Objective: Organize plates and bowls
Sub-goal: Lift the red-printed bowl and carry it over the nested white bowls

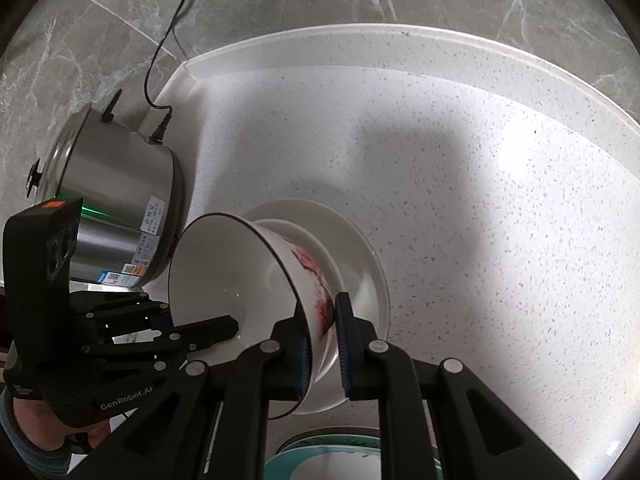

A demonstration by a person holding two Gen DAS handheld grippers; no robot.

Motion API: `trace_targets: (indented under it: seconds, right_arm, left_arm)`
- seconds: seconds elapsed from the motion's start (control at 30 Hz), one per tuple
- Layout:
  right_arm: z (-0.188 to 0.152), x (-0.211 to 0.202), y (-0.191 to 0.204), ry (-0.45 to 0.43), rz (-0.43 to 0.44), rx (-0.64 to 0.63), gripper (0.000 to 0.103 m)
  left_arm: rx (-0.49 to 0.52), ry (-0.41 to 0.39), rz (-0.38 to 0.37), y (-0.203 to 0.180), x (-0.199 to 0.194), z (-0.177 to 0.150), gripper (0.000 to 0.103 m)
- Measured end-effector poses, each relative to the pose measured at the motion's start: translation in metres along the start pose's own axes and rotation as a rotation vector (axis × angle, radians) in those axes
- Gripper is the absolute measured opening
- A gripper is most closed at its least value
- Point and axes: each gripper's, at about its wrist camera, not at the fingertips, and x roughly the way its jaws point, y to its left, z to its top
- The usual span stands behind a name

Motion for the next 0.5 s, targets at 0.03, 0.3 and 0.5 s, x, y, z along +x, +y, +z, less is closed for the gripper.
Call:
trace_targets:
  seconds: [0.03,0.3,0.5]
  right_arm:
    - [-0.0003,0.0009,-0.0004,0.003,-0.003,-0.001,0.014]
    - [0.0064,0.0042,0.0064,0.014,-0.045,-0.049,0.012]
    - [0.0086,0.0047,0.0089,0.021,-0.063,-0.079,0.009]
  left_arm:
    - [0.001,0.002,0.003,-0.0004,0.0018,0.001,0.014]
    - [-0.004,-0.011,0.009,-0.0003,0.0051,0.0052,0.014]
    - [-0.034,-0.025,-0.011,0.0062,0.0032,0.0038,0.016]
